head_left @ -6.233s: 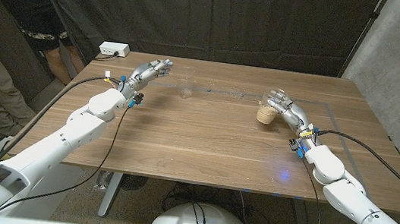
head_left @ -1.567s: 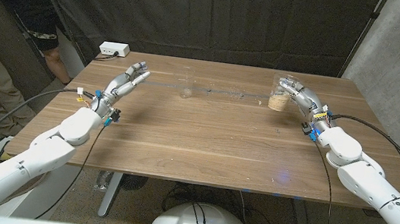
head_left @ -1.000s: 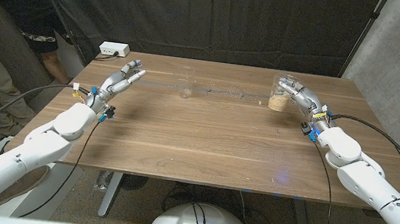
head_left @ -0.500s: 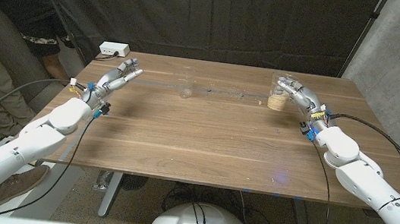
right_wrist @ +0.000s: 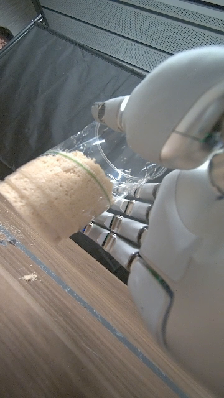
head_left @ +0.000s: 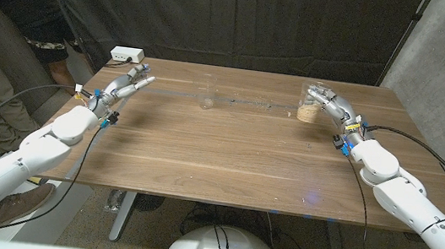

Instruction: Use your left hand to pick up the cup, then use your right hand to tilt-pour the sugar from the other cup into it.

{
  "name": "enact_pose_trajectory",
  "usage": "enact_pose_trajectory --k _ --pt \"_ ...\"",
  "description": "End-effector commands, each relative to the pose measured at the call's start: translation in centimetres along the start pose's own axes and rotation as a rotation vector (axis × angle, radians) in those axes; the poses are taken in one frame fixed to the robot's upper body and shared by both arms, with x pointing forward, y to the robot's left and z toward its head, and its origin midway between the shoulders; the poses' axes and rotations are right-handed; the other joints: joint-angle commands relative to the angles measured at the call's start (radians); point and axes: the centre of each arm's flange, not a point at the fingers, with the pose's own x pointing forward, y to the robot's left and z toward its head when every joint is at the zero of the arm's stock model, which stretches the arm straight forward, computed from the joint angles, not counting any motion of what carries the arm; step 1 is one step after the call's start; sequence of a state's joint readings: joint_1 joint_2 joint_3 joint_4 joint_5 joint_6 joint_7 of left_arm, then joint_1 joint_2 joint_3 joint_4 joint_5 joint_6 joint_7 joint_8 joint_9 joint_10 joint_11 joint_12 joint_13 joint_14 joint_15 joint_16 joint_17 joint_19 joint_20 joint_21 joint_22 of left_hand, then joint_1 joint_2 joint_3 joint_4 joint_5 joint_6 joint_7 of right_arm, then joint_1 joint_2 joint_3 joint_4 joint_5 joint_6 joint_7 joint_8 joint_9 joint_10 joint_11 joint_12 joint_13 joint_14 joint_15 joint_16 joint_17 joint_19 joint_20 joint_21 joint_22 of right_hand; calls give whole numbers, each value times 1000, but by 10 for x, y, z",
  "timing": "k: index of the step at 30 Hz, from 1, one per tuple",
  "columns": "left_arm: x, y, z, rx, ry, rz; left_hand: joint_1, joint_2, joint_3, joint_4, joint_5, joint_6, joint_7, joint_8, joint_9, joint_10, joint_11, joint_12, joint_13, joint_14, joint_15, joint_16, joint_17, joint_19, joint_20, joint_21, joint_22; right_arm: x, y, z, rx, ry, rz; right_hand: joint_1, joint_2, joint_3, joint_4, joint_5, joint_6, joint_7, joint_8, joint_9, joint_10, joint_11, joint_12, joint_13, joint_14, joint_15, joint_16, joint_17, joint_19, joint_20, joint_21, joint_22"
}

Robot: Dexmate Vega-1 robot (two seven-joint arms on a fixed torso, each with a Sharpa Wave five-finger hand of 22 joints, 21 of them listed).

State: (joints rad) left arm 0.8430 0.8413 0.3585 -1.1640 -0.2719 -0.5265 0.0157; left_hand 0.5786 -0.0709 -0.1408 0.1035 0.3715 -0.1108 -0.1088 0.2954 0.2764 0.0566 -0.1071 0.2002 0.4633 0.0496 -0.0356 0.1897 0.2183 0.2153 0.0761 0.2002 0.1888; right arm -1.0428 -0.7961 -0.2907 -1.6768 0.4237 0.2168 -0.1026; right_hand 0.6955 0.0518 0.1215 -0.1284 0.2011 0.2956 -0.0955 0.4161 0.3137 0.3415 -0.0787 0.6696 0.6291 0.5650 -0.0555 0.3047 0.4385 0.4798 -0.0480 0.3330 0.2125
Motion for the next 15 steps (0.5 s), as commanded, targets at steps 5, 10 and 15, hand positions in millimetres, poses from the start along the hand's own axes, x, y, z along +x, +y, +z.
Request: enact_pose_trajectory --k 5,10,15 --pt "16 1 -19 32 -18 -17 -5 2 -10 3 10 9 4 4 6 10 -5 7 -2 16 -38 11 -1 11 -8 11 1 -9 4 5 -26 1 -16 6 11 6 -2 -1 10 -1 8 2 13 -1 9 7 10 -173 -6 5 -1 -95 -4 3" --pt "20 0 -21 40 -26 -25 -5 3 -11 3 12 9 4 4 6 12 -4 8 -3 16 -39 11 -1 13 -12 12 2 -14 5 7 -32 -2 -22 4 11 6 -1 -1 10 -1 8 2 13 -2 10 9 12 -173 -6 7 -1 -95 -4 3" --pt "23 0 -19 59 -30 -35 -3 3 -13 3 14 9 4 5 6 10 -5 7 -4 17 -41 12 -1 13 -12 12 2 -19 6 8 -34 -1 -28 5 10 6 -2 -2 11 -1 8 2 12 -3 10 10 12 -173 -8 8 -1 -95 -4 3"
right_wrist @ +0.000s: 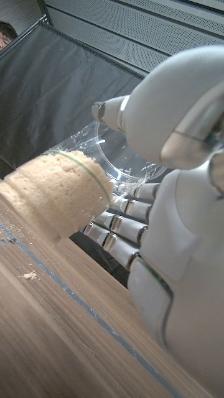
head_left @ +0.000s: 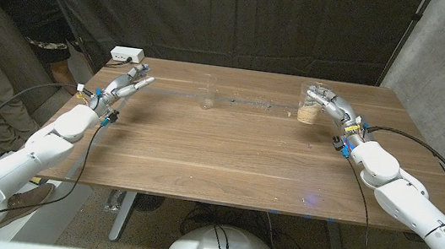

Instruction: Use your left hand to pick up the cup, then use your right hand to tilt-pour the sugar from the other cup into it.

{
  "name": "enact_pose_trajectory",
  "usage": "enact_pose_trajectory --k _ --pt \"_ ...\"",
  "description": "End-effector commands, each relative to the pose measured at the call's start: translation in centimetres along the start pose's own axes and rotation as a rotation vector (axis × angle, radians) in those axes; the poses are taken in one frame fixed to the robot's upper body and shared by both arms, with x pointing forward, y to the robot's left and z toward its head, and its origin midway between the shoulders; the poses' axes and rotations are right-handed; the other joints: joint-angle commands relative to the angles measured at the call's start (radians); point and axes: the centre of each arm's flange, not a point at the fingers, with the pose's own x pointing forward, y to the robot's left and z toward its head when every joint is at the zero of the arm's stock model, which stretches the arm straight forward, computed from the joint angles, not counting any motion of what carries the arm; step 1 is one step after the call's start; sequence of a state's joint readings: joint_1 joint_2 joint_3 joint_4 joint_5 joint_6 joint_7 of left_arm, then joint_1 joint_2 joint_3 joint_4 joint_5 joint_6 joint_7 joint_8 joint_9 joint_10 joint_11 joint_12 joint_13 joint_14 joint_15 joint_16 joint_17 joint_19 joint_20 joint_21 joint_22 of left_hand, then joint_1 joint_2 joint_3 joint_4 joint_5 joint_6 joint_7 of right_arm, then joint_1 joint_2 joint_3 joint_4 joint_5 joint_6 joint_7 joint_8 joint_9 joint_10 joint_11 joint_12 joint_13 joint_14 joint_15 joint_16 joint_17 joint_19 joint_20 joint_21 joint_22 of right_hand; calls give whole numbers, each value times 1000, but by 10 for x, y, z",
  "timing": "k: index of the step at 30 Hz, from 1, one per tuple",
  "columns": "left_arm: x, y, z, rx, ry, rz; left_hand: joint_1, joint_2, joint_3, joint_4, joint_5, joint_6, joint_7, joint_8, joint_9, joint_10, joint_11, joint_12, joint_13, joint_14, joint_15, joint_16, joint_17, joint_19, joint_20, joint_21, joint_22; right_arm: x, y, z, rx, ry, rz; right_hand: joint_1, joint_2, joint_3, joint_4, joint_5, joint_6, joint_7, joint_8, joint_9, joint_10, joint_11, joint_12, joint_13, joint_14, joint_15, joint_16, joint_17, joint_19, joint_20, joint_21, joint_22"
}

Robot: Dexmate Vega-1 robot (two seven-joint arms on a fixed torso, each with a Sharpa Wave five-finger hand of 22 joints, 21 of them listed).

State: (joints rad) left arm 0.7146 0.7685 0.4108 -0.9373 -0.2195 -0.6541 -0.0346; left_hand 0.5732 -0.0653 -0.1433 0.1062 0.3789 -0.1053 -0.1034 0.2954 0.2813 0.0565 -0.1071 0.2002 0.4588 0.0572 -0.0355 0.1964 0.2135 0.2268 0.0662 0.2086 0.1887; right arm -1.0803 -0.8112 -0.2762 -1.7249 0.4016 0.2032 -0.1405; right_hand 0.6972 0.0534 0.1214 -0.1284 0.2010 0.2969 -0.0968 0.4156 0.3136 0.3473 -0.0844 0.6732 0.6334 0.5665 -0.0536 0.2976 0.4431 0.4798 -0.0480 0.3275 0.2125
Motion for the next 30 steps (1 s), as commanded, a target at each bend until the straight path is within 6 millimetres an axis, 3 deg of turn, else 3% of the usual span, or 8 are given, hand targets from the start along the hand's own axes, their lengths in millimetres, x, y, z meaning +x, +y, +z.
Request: enact_pose_trajectory --k 1,30 --pt "10 -1 -3 33 -13 -24 3 -3 -11 0 7 2 -2 4 1 10 -5 8 0 9 -41 5 3 1 -3 3 2 -11 2 3 -13 -2 -13 3 9 6 -2 -2 11 1 9 2 7 3 7 6 10 -175 -1 3 -1 -95 1 3" --pt "37 -16 1 117 -1 -99 25 -3 -19 -10 17 2 10 7 2 3 -6 8 -8 4 -39 4 1 -11 -3 0 3 -18 4 12 -24 -25 -24 2 11 8 -2 -3 15 -1 8 4 8 2 13 14 13 -175 -8 10 -1 -96 0 3"
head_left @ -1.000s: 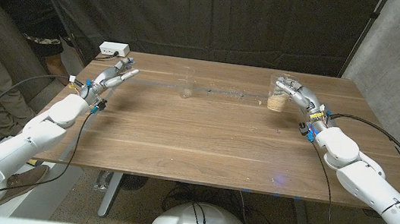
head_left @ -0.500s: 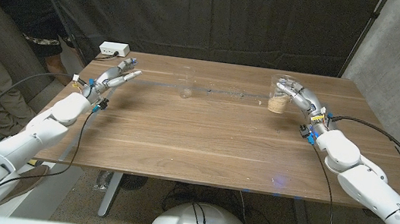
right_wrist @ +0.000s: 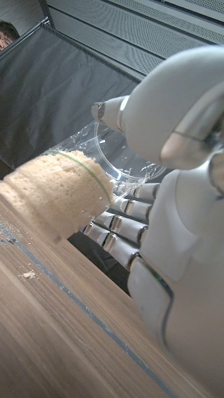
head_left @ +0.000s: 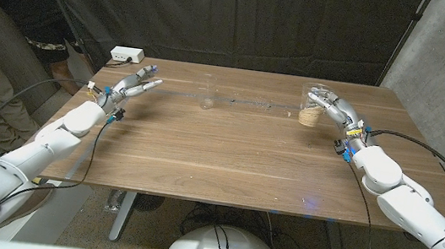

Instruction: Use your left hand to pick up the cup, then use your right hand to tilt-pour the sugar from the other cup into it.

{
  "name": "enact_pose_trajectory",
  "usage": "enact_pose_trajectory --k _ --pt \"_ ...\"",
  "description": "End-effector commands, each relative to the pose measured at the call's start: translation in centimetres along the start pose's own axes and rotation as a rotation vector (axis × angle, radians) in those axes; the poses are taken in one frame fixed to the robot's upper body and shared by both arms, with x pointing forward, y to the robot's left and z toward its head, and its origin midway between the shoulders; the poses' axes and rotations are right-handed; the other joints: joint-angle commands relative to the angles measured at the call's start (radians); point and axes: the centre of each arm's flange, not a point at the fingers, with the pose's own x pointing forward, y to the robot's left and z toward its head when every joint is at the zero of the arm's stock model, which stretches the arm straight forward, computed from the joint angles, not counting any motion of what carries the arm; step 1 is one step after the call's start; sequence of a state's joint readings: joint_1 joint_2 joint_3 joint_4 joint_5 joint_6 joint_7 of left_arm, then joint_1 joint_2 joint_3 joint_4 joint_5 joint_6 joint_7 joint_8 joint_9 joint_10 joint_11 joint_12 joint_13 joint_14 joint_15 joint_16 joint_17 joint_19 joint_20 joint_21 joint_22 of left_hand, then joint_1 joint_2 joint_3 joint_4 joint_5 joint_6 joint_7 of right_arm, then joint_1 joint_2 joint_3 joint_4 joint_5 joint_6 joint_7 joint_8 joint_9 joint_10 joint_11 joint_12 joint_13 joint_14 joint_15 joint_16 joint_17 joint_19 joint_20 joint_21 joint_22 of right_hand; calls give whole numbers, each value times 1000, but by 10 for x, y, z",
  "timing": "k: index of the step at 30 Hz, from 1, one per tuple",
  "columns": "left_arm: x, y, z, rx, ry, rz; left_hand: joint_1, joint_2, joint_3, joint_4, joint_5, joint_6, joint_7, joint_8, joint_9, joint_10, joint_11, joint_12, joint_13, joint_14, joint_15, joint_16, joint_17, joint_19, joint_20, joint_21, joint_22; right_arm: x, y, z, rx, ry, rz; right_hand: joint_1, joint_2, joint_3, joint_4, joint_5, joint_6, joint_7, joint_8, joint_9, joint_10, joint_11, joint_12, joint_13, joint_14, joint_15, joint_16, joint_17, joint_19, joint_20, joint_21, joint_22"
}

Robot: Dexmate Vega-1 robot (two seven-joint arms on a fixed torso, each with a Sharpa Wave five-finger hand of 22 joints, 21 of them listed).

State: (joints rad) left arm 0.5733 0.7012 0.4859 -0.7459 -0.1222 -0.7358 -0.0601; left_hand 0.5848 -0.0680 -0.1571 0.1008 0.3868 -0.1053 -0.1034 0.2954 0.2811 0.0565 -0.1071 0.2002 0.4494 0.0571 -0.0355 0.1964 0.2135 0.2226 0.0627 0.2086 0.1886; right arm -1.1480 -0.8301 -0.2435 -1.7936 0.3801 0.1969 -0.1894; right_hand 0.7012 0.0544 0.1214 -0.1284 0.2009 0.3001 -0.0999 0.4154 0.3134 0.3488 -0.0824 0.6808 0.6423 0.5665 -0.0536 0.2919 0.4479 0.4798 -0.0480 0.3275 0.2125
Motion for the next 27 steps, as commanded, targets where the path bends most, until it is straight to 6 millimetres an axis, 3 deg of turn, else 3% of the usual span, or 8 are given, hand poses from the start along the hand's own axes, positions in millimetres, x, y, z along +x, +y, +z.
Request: enact_pose_trajectory --k 1,15,27 --pt "14 -5 4 55 9 -43 15 0 -5 -4 10 1 9 7 2 3 -6 8 1 4 -38 4 1 -8 2 0 3 -2 0 5 -8 -19 -1 -2 10 8 -3 -3 12 3 8 4 7 -4 6 5 13 -175 -3 6 -1 -96 0 3" --pt "30 -12 7 63 16 -61 25 6 -7 -7 14 0 15 7 3 -4 -3 8 -3 -3 -37 4 1 -16 7 -1 4 -2 -2 9 -6 -32 -7 -4 12 9 -2 -3 16 4 9 5 8 -1 8 9 16 -175 -6 9 -1 -96 -1 3" --pt "36 -33 -1 24 37 -51 29 10 -9 -7 16 2 12 9 3 0 -10 11 -6 -1 -40 5 1 -15 6 1 4 -8 -7 10 -16 -31 -7 -5 14 11 -1 -3 21 5 10 6 13 0 12 13 18 -176 -8 13 -1 -96 -2 3"
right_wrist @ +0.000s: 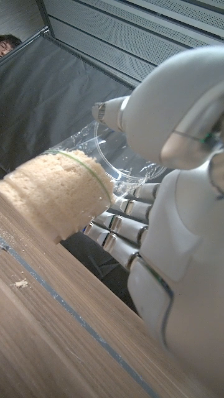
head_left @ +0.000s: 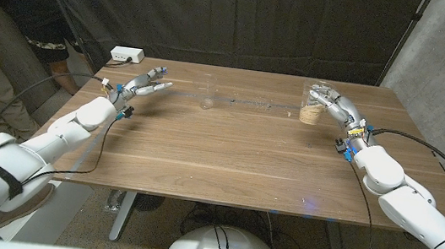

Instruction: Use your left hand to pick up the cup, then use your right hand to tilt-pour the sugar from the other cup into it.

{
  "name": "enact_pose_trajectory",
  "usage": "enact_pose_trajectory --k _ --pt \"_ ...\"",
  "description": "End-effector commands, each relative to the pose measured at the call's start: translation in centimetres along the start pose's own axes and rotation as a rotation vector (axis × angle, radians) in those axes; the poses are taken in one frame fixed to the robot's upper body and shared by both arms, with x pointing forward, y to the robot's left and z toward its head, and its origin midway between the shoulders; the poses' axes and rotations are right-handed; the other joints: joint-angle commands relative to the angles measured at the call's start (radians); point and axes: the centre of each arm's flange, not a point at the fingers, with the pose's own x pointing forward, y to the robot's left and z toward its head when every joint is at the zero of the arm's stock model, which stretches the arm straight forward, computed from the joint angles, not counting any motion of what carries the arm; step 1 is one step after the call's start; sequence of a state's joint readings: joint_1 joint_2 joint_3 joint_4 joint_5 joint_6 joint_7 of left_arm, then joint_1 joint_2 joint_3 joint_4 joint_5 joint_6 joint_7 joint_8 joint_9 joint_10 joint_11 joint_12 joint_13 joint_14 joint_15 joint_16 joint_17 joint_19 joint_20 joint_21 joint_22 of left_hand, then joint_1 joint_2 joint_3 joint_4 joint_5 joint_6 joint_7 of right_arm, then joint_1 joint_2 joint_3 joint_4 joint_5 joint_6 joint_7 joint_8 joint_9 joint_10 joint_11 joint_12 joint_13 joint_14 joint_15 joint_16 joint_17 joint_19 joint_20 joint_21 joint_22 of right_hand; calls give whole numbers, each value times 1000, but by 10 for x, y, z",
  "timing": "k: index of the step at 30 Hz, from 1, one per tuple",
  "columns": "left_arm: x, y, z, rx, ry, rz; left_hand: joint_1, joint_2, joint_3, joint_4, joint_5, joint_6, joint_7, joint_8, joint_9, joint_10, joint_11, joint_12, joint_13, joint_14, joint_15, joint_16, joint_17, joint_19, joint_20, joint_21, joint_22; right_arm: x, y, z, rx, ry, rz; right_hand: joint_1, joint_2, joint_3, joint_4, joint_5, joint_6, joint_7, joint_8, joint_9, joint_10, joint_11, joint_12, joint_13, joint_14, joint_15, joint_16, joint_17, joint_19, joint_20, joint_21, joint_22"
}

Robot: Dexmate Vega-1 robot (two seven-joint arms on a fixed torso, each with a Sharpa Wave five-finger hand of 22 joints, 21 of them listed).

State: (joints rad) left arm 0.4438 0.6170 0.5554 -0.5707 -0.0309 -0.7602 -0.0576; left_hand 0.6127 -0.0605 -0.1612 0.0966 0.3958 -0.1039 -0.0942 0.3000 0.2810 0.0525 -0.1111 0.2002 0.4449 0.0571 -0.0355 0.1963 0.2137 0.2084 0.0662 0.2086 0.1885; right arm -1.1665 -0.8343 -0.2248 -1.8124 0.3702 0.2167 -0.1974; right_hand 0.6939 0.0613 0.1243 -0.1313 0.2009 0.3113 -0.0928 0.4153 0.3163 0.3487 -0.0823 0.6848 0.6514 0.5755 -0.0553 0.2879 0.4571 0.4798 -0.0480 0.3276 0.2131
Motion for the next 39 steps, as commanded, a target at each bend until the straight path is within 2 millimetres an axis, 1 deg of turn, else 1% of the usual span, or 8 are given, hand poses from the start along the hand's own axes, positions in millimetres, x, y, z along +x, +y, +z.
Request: enact_pose_trajectory --k 1,6,7,12,19,25,26,39 --pt "8 -18 -2 -23 16 0 1 3 -5 -3 7 -1 3 4 3 6 -7 12 -1 0 -39 6 1 -1 3 1 4 -4 -5 2 -10 -3 2 3 9 8 2 -3 9 -2 9 3 12 -1 8 4 10 -174 -4 4 -1 -96 -2 3" --pt "10 -27 -5 -37 34 5 2 5 -6 -2 8 -2 0 4 3 6 -7 12 -2 0 -41 6 1 0 0 2 4 -6 -7 3 -17 -2 5 3 9 9 1 -4 10 -2 9 3 11 -2 8 5 10 -174 -5 5 -1 -96 -2 3" --pt "10 -29 -5 -39 38 5 3 5 -7 -2 9 -1 -1 4 4 7 -6 12 -3 1 -42 7 1 1 -1 2 5 -7 -7 3 -16 -1 5 2 9 9 1 -4 10 -2 9 4 13 3 9 6 10 -174 -5 6 -1 -96 -3 3" --pt "11 -37 -6 -43 46 3 3 7 -8 -2 10 -5 -5 3 4 10 -9 14 -4 4 -44 8 1 2 -4 3 5 -11 -8 3 -19 4 5 1 9 9 2 -4 10 -2 9 4 13 -2 10 7 11 -174 -7 7 -1 -96 -3 3" --pt "12 -47 -6 -34 53 -12 4 9 -10 -2 11 -7 -9 3 4 8 -9 13 -5 6 -48 9 1 3 -11 4 5 -17 -9 5 -29 2 7 1 10 9 2 -5 13 -2 10 4 15 0 11 8 12 -174 -8 8 -1 -96 -3 3" --pt "12 -51 -2 -8 33 -25 6 9 -12 -2 13 -8 -10 3 4 8 -11 14 -7 6 -51 9 1 1 -14 3 5 -22 -10 6 -32 3 3 0 10 9 2 -5 14 -2 10 4 14 0 11 9 12 -173 -9 10 0 -97 -3 3" --pt "12 -52 -2 -7 29 -26 6 9 -13 -2 13 -8 -10 3 4 8 -12 14 -7 6 -50 9 1 -1 -13 3 5 -22 -10 6 -33 2 5 -1 10 9 2 -5 15 -3 10 4 15 -6 11 10 12 -173 -9 10 -1 -96 -4 3" --pt "17 -52 3 7 19 -32 10 8 -17 -3 15 -6 -7 5 5 10 -11 15 -9 5 -50 9 1 -2 -14 3 5 -26 -8 6 -29 2 5 -1 11 11 2 -6 17 -1 10 5 15 -2 12 13 13 -174 -13 13 1 -97 -4 3"
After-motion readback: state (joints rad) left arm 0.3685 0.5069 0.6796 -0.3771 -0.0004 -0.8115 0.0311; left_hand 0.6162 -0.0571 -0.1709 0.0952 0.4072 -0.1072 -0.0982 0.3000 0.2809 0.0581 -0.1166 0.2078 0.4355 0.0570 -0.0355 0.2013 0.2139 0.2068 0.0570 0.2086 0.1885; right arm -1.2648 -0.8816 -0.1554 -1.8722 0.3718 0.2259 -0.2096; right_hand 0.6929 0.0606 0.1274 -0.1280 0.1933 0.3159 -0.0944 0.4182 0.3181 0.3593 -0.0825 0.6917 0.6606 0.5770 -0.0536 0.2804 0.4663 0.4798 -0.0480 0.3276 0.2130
